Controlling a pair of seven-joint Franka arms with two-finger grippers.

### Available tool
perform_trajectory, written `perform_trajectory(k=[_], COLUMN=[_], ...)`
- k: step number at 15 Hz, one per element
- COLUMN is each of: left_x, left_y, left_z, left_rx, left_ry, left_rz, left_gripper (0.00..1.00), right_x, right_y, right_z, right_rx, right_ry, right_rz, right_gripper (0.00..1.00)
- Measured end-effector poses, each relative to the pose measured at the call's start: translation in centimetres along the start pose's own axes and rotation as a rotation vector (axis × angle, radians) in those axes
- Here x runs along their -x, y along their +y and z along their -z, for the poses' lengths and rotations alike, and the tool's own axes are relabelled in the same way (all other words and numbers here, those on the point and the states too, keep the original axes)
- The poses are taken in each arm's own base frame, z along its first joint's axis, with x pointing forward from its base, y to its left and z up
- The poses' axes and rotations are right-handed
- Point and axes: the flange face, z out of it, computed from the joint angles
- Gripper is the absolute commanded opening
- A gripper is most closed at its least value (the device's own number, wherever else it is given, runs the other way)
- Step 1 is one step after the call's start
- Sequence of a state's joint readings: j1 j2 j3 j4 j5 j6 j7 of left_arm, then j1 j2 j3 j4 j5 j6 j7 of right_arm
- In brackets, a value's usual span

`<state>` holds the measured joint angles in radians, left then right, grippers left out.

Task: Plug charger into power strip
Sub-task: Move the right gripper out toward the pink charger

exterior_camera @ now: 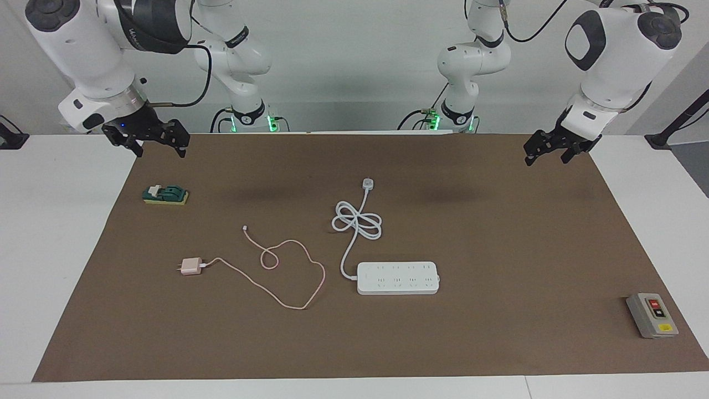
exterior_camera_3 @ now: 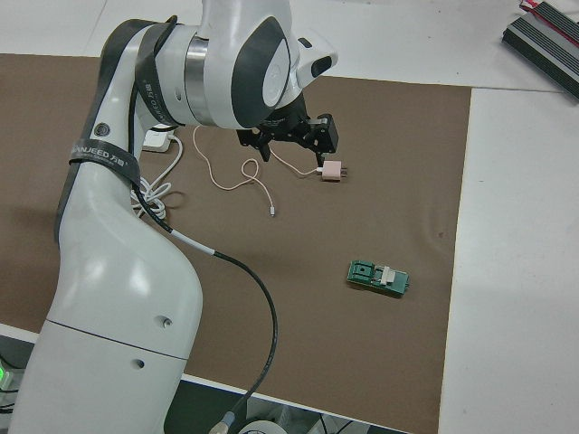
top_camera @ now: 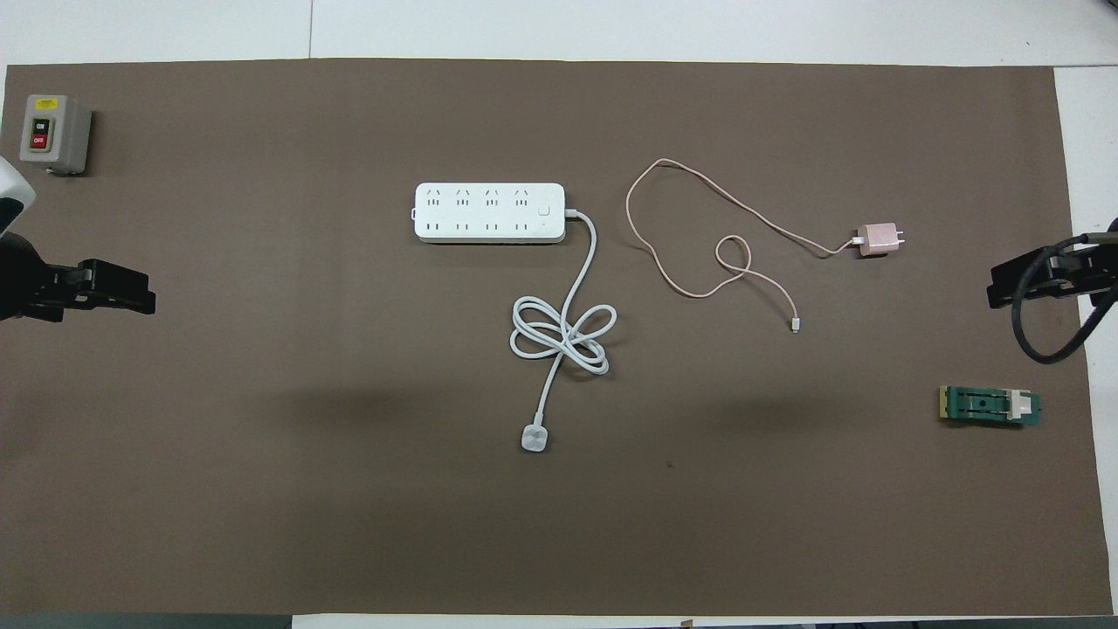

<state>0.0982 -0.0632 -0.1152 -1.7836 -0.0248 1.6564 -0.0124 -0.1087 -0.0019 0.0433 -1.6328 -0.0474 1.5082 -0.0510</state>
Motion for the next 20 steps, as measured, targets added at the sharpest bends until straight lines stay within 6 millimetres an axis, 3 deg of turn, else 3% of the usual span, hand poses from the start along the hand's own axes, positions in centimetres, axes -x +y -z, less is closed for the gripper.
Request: perform_trajectory(k=[13, 17, 20], left_x=[0.2, 0.3, 0.3], left_y=[0.1, 0.1, 0.1], left_z=[-0.3, -0.5, -0.5], left_rx=[-0.001, -0.001, 0.001], left_ry=[-0.024, -0.027, -0.028], left_rz=[-0.002, -0.002, -0.002], left_gripper=[1.0, 1.0, 1.0], right_x=[-0.6, 0.1, 0.3], right_y=[0.6, 6.4, 10.3], right_z=[0.5, -0.9, -4.3], right_rx=[0.049, -0.094, -0.229], right_ry=[0.067, 0.047, -0.027], right_rz=[-0.037, -0.235, -0.484], right_gripper=[1.0, 1.0, 1.0])
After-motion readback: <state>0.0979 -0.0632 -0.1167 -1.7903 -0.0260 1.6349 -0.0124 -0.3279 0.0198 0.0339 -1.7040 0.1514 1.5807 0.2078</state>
